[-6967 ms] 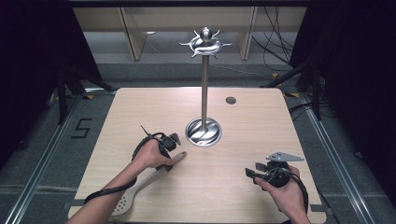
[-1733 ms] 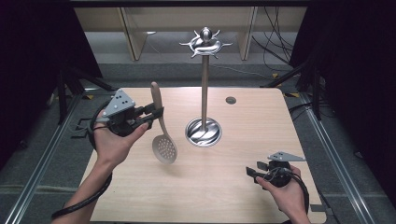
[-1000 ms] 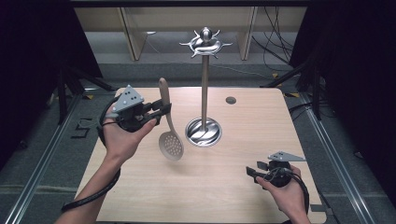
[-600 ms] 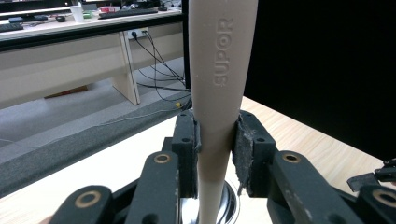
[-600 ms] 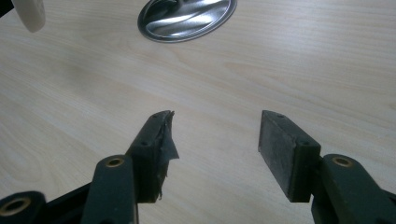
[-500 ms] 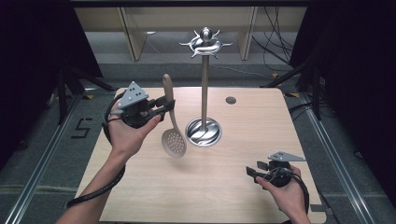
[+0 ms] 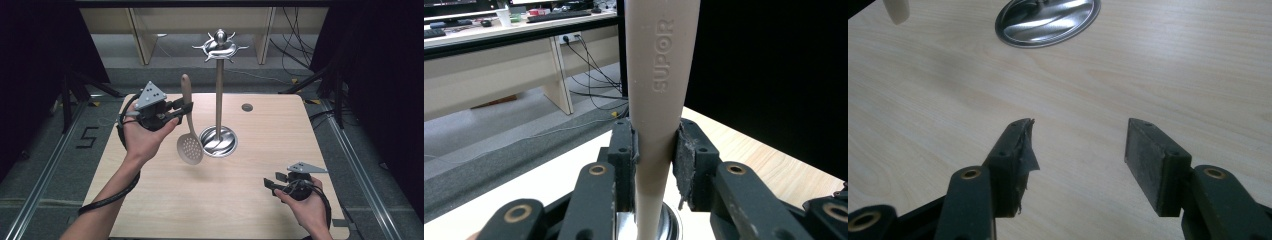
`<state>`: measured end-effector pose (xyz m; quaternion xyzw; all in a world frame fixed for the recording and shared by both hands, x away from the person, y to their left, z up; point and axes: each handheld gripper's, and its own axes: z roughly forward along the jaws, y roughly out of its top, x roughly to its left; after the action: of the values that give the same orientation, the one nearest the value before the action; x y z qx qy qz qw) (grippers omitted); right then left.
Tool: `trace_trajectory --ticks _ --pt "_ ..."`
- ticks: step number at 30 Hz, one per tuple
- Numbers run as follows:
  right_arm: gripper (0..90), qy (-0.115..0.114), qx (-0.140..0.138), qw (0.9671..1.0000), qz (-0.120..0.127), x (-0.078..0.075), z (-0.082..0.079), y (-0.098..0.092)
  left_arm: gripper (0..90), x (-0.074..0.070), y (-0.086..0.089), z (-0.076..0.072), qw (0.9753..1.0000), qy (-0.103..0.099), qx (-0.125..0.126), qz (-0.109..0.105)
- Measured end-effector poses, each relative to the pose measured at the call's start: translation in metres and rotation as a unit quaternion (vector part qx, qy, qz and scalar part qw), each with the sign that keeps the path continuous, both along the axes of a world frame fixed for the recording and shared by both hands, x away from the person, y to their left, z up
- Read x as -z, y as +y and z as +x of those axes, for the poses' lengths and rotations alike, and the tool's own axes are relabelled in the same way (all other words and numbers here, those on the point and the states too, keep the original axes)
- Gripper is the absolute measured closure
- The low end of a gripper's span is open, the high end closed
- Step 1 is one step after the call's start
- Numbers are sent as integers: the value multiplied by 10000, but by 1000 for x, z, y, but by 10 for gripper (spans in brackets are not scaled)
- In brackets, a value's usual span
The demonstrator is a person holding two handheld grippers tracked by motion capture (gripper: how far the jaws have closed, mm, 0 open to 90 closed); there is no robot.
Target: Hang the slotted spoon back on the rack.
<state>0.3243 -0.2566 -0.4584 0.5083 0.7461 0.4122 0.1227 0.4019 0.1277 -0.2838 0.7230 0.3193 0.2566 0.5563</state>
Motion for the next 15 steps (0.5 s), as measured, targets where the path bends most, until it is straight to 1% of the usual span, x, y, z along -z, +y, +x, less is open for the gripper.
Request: trace_trajectory --ticks 2,3,9,15 --pt "450 7 10 10000 -20 0 0 0 710 -1 -1 1 10000 8 7 -6" --pt "450 37 9 10000 7 0 0 0 711 -2 -2 1 10000 72 2 -34" --pt "450 46 2 10000 4 0 0 0 710 -9 -6 5 10000 34 13 17" --pt "450 45 5 10000 -1 0 0 0 711 -13 -12 10 10000 51 16 81"
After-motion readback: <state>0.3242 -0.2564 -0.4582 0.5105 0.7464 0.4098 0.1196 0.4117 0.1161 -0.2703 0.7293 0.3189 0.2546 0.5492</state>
